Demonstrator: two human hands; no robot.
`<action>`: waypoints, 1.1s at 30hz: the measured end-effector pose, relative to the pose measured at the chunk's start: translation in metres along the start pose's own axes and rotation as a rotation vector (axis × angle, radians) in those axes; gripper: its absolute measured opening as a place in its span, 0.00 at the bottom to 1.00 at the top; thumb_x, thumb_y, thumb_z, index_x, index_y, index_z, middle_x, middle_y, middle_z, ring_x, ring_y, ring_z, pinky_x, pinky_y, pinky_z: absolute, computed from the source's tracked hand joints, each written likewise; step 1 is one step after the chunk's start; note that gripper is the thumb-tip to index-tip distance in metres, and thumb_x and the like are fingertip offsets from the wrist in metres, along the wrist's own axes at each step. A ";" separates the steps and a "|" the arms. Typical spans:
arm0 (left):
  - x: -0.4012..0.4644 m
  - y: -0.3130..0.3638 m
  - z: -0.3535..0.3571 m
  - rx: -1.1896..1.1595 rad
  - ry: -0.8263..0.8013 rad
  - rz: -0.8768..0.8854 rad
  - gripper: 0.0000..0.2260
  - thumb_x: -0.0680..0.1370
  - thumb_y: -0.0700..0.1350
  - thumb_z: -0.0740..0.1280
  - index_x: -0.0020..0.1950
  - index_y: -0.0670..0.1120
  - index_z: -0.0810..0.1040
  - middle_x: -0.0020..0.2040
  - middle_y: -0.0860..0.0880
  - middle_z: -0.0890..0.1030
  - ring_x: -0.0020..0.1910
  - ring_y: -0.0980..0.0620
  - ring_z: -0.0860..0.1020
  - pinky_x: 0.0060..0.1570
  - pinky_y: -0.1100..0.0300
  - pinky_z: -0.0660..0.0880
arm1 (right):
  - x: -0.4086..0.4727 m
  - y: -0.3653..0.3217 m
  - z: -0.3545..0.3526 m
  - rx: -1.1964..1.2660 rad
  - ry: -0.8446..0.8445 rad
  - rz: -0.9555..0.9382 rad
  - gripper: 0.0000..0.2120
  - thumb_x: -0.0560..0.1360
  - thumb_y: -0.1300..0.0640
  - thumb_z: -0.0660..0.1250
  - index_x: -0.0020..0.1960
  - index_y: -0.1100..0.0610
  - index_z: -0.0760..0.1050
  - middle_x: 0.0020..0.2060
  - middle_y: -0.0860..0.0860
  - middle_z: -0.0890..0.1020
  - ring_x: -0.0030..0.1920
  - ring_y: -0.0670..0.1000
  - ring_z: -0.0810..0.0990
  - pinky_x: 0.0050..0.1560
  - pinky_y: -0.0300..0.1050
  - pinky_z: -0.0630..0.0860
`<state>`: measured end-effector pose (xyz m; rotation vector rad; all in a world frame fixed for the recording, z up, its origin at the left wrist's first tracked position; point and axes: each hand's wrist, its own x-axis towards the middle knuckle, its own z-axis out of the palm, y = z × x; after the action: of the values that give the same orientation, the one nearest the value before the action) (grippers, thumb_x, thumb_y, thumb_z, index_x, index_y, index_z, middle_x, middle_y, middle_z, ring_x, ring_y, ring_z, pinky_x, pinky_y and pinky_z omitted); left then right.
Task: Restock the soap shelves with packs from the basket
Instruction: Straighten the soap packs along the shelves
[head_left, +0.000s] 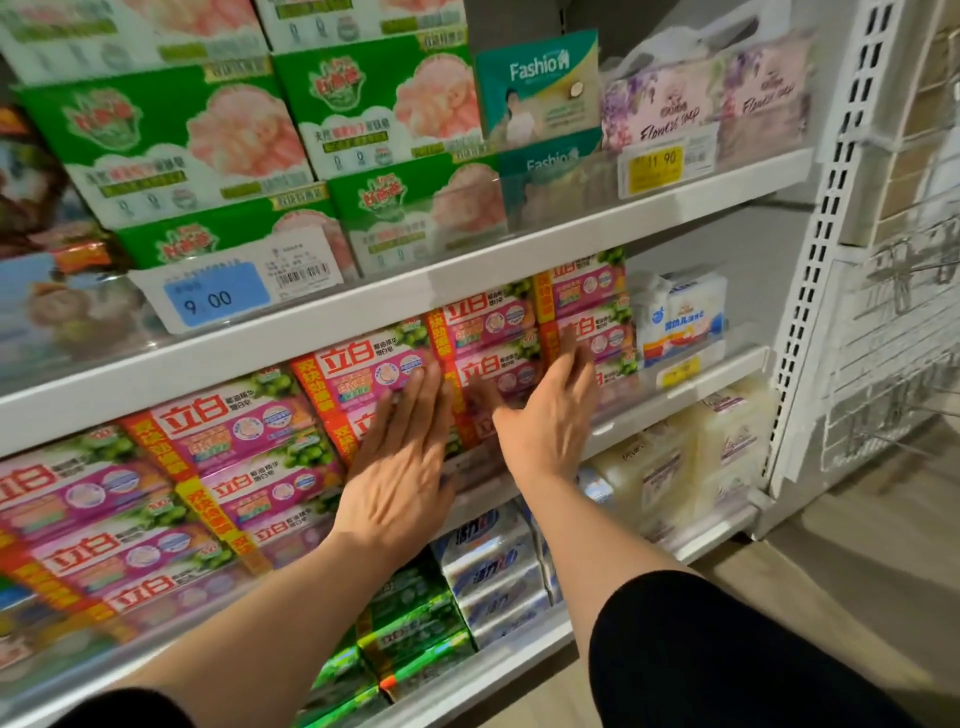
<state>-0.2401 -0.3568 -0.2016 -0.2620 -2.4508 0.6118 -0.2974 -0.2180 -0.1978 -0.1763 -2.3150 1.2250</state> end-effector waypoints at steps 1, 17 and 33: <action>-0.001 -0.001 0.004 0.037 -0.013 -0.007 0.45 0.73 0.57 0.68 0.78 0.38 0.47 0.78 0.40 0.39 0.78 0.44 0.39 0.76 0.47 0.37 | -0.003 -0.002 0.003 0.000 -0.005 -0.006 0.50 0.67 0.37 0.70 0.77 0.60 0.51 0.73 0.60 0.58 0.74 0.60 0.58 0.70 0.59 0.64; 0.001 -0.002 0.024 0.197 0.095 -0.014 0.42 0.77 0.65 0.43 0.77 0.35 0.39 0.77 0.37 0.36 0.78 0.40 0.44 0.74 0.45 0.34 | -0.023 -0.002 0.014 -0.178 -0.077 -0.073 0.40 0.71 0.48 0.72 0.73 0.64 0.58 0.69 0.62 0.61 0.70 0.63 0.61 0.71 0.56 0.62; -0.013 -0.011 0.032 0.236 0.153 0.018 0.41 0.79 0.62 0.52 0.76 0.35 0.35 0.75 0.36 0.36 0.77 0.45 0.42 0.75 0.46 0.36 | -0.037 -0.003 0.031 -0.214 -0.067 -0.225 0.40 0.77 0.54 0.61 0.75 0.51 0.34 0.77 0.61 0.47 0.76 0.62 0.49 0.75 0.57 0.52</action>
<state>-0.2486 -0.3820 -0.2263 -0.2267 -2.2078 0.8485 -0.2801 -0.2550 -0.2237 0.0517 -2.4436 0.8862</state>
